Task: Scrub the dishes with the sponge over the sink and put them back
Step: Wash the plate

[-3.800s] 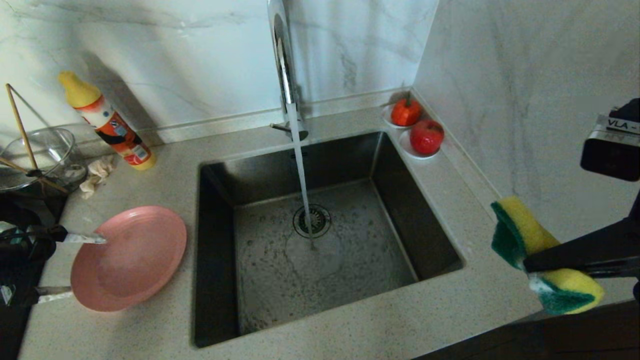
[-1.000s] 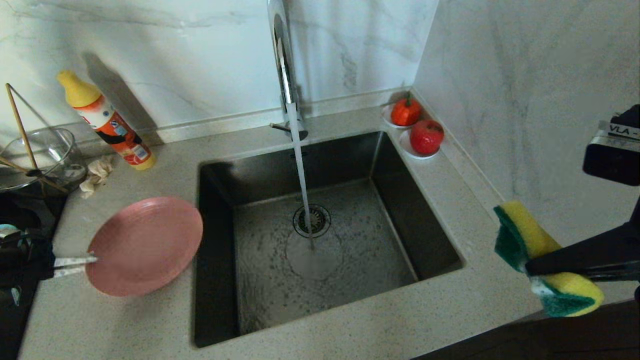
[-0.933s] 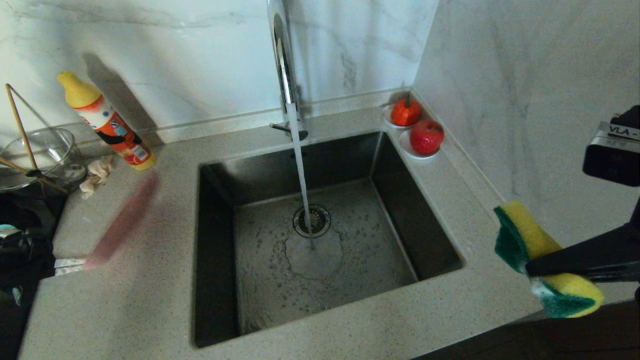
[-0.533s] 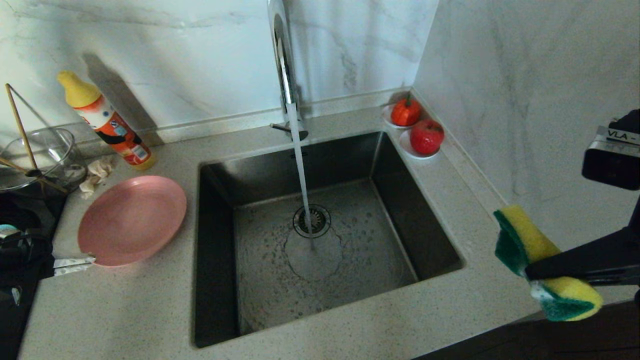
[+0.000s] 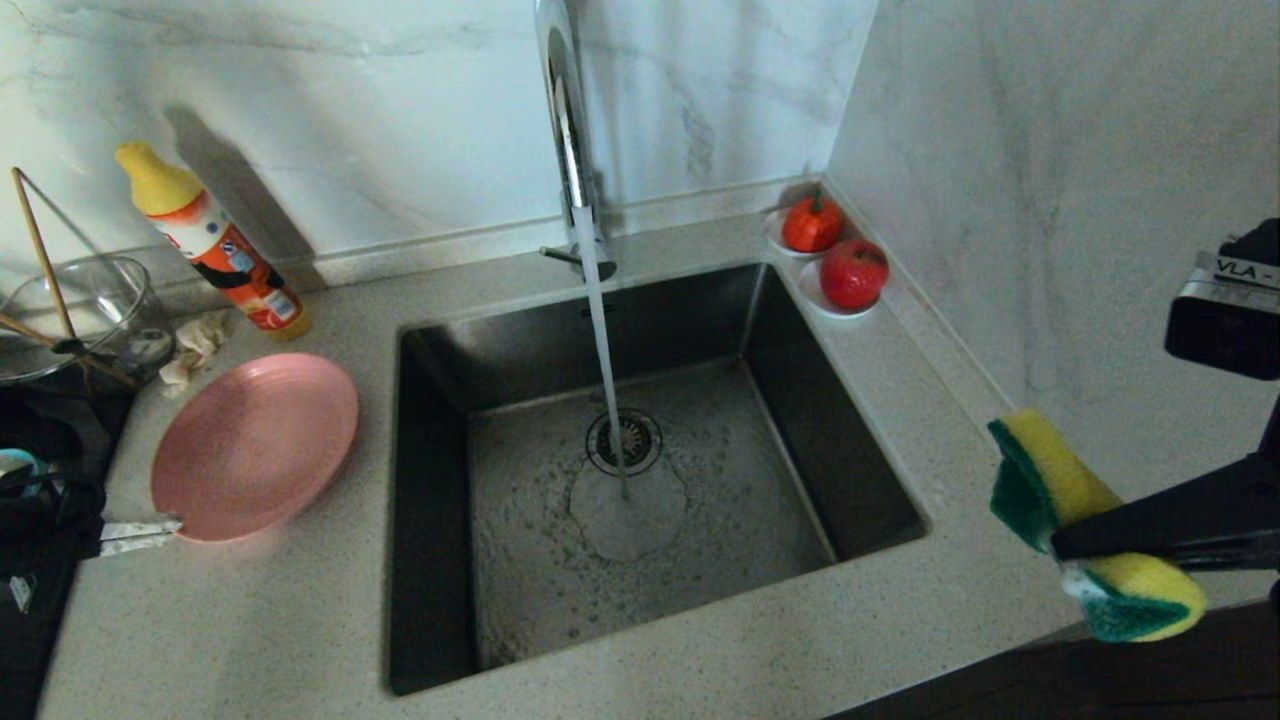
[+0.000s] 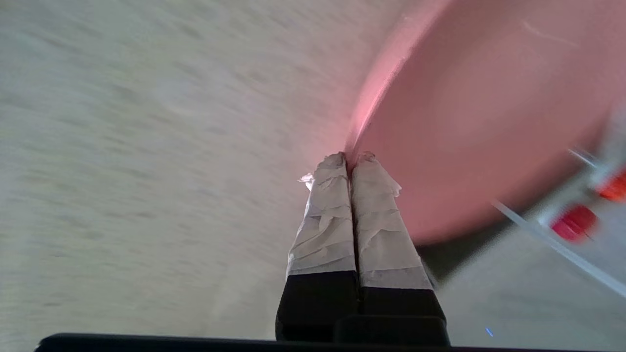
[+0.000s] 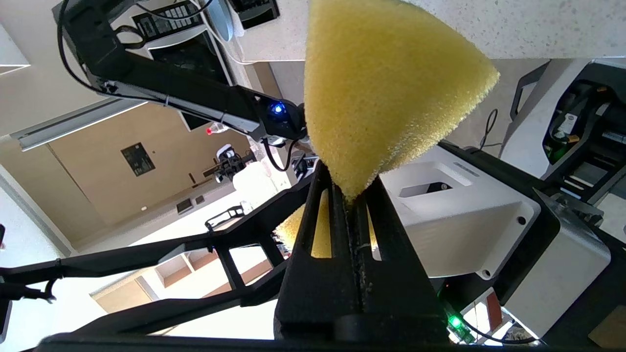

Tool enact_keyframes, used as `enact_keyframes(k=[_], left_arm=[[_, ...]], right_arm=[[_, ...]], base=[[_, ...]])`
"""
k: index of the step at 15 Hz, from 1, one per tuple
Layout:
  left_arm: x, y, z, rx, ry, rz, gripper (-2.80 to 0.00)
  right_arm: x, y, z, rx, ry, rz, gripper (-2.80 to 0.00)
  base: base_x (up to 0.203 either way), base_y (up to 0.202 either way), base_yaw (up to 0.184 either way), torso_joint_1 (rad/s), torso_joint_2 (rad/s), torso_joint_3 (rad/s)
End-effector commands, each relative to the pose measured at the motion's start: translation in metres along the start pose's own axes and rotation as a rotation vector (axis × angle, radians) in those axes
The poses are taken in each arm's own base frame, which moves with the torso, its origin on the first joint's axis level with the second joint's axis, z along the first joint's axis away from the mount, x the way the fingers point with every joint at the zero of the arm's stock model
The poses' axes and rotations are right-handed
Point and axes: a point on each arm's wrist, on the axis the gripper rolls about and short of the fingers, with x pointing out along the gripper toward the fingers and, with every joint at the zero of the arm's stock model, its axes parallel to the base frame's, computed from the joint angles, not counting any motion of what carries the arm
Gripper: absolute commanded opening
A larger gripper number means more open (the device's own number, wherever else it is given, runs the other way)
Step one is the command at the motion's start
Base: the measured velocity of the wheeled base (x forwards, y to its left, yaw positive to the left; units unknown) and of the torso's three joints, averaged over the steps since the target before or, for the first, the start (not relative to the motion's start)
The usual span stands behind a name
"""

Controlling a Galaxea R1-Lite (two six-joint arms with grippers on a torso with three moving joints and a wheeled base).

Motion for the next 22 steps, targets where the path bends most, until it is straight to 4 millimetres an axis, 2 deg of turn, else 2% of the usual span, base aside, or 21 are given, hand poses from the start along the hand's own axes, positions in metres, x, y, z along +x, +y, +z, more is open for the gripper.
enact_keyframes(k=[1,2,9,15,18,22], left_arm=[[0.006,0.005,0.004,-0.008,-0.007,0.036,-2.80],[0.006,0.006,0.004,-0.007,-0.011,0.037,0.00],[-0.007,-0.009,0.003,0.014,-0.044,0.012,0.00],[-0.001,-0.010,0.009,-0.006,-0.039,0.008,0.00],[-0.002,-0.027,0.013,0.000,-0.056,-0.003,0.00],[0.013,-0.048,0.007,0.054,-0.106,0.154,0.00]], right_arm=[[0.000,0.001,0.000,0.003,0.003,0.004,-2.80],[-0.001,0.001,0.000,0.002,0.002,0.004,-2.80],[-0.002,0.001,-0.002,0.000,-0.002,0.004,-2.80],[-0.003,0.000,-0.002,0.004,-0.007,-0.001,-2.80],[-0.003,-0.004,-0.002,0.001,-0.013,-0.011,-2.80],[-0.004,-0.006,-0.004,-0.007,-0.014,-0.013,-2.80]], base=[[0.000,0.000,0.000,0.000,0.00,0.000],[0.000,0.000,0.000,0.000,0.00,0.000],[0.000,0.000,0.000,0.000,0.00,0.000],[0.000,0.000,0.000,0.000,0.00,0.000],[0.000,0.000,0.000,0.000,0.00,0.000],[0.000,0.000,0.000,0.000,0.00,0.000]])
